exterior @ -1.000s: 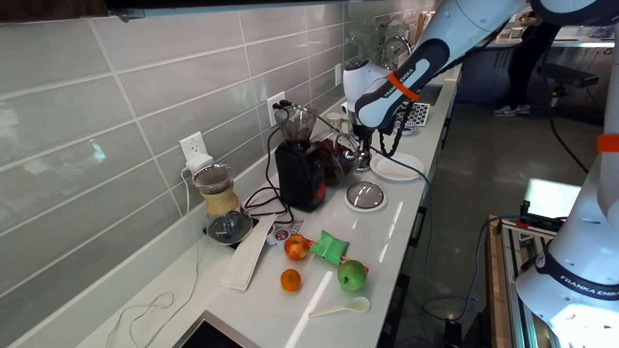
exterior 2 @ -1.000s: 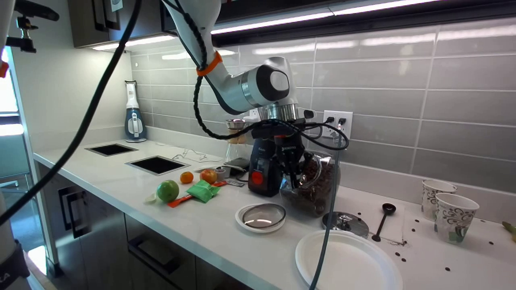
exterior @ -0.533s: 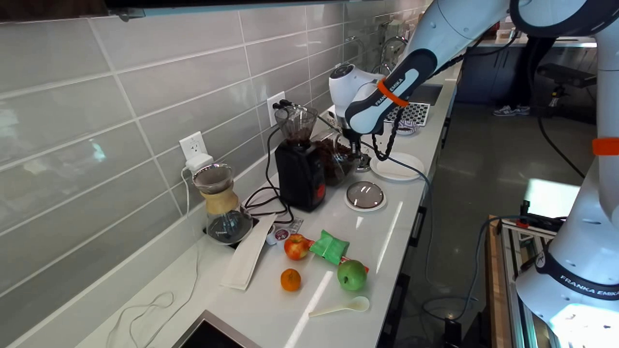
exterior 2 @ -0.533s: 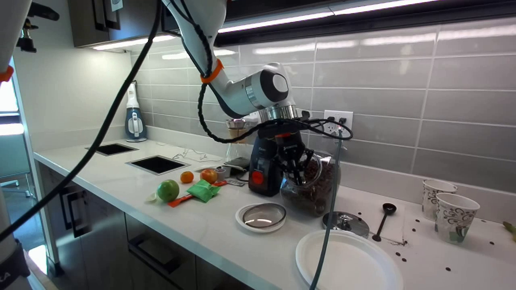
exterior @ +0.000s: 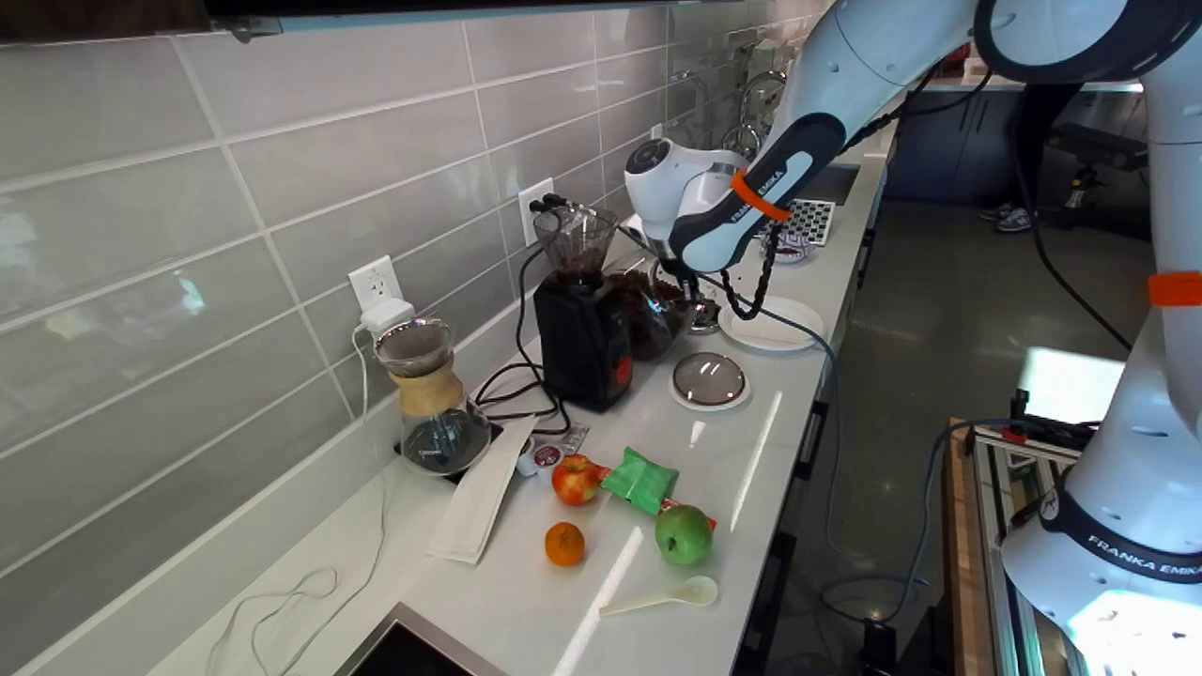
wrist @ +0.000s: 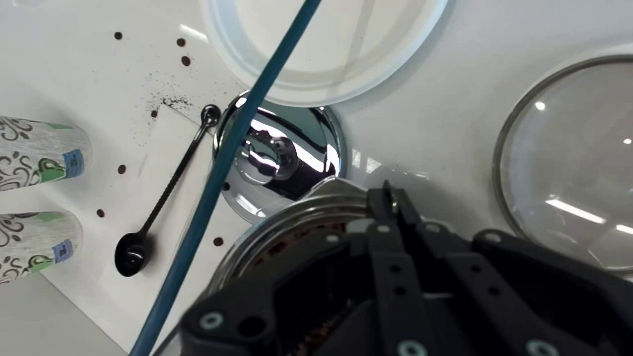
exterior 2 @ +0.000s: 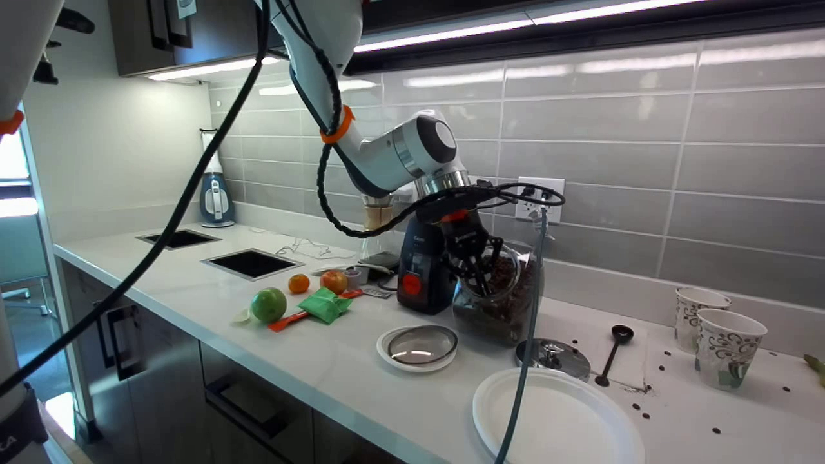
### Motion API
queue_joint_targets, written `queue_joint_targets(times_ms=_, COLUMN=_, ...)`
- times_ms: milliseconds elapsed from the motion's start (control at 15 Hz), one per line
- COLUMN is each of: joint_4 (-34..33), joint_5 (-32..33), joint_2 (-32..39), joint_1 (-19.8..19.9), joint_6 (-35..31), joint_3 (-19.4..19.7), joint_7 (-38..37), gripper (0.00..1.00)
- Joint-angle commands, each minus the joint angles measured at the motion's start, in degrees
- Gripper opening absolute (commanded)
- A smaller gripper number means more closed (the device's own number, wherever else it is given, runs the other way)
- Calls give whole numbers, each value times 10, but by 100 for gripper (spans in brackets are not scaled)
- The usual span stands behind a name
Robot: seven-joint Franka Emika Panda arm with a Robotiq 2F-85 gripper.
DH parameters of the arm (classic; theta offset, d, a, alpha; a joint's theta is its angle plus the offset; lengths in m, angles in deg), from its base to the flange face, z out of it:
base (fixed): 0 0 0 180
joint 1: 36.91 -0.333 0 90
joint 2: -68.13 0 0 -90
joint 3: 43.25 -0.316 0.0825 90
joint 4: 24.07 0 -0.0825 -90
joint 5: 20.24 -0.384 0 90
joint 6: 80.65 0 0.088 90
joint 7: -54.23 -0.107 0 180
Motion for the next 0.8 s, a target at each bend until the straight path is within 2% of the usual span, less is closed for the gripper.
queue_joint_targets(times_ms=0, joint_4=-8, joint_5=69, joint_2=41, joint_1=-24, joint_6=0, joint_3=16, joint_7=-80, gripper=1)
queue_joint_targets(times_ms=400, joint_4=4, joint_5=152, joint_2=52, joint_1=-36, joint_6=-5, joint_3=13, joint_7=-202, gripper=1)
queue_joint_targets(times_ms=733, joint_4=14, joint_5=174, joint_2=61, joint_1=-38, joint_6=3, joint_3=5, joint_7=-296, gripper=1)
